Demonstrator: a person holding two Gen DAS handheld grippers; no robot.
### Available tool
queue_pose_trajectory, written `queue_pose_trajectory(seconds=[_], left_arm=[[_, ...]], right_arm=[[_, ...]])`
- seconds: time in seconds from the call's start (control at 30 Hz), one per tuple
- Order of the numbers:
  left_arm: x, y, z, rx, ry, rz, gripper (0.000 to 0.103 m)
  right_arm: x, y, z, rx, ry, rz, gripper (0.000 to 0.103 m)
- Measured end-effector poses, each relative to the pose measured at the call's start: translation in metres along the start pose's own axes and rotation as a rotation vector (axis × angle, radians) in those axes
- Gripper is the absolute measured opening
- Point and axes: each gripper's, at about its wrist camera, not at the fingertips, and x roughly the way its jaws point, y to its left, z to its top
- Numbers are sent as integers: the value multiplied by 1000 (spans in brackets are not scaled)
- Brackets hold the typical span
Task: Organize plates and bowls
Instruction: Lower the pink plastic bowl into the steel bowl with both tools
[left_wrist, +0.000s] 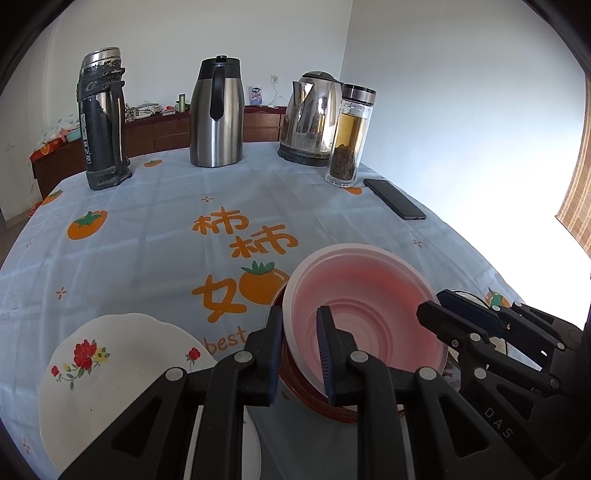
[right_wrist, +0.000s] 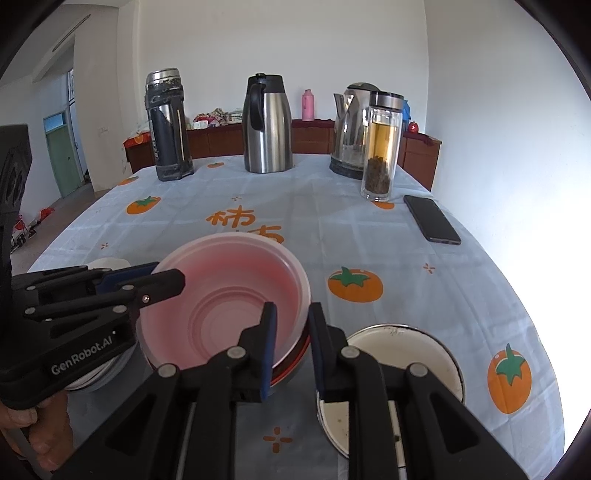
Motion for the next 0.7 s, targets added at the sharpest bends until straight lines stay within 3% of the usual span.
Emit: queue_pose_trajectory(seconds=[0.7], left_arm=[[3, -2, -1, 11, 16, -2, 20]], right_arm=[[7, 0, -2, -6, 27, -7, 20]])
